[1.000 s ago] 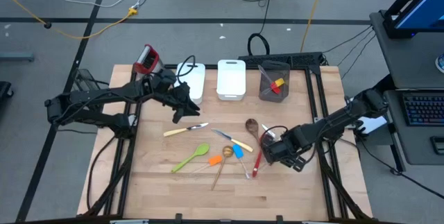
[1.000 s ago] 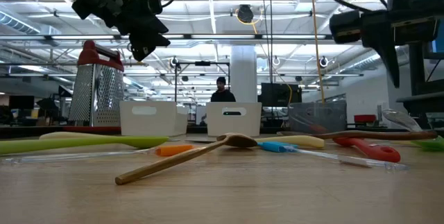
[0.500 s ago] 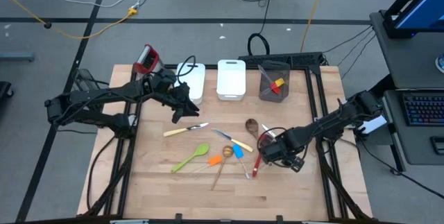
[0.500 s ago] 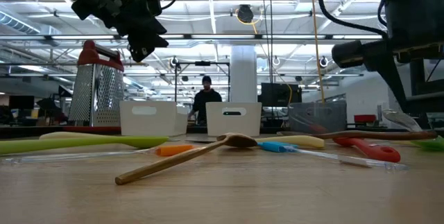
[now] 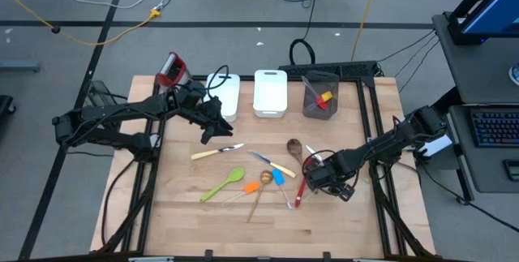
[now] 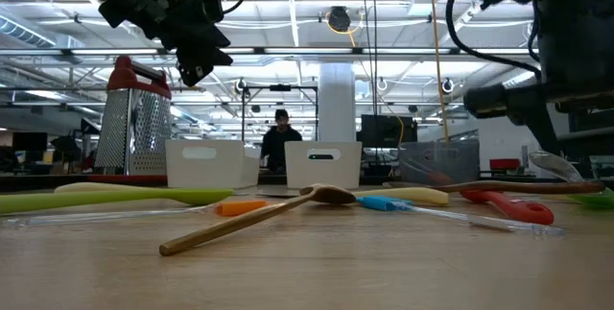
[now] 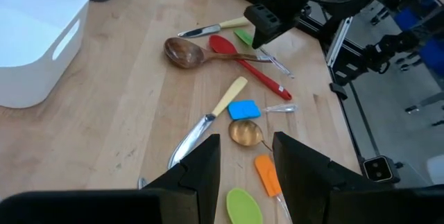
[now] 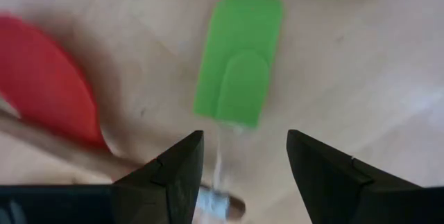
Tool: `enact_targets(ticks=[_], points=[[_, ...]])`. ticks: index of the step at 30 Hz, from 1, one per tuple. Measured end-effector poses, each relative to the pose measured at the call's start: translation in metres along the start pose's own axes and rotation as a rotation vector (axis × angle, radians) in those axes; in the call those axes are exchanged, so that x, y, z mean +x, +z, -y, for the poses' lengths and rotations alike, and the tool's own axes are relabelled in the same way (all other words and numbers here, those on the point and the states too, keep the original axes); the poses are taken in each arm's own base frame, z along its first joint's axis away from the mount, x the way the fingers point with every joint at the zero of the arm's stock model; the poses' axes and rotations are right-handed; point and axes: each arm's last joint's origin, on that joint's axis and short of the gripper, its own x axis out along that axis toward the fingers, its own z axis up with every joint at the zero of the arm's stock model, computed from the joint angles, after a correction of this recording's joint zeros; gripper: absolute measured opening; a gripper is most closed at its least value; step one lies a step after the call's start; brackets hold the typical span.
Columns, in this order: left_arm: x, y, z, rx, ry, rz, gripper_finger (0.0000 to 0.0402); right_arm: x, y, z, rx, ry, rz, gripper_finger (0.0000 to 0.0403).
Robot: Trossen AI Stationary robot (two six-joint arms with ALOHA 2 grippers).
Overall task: Pick & Place Kitchen Items
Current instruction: Put the green spatula into the black bin
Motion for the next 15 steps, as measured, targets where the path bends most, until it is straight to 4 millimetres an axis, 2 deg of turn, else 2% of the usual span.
enact_targets(ticks=[15], points=[[0.0,0.0,0.0,-0.018,0.0,0.0,0.0136,0.022,0.009,0.0,-0.055,0.044,-0.077,0.02]])
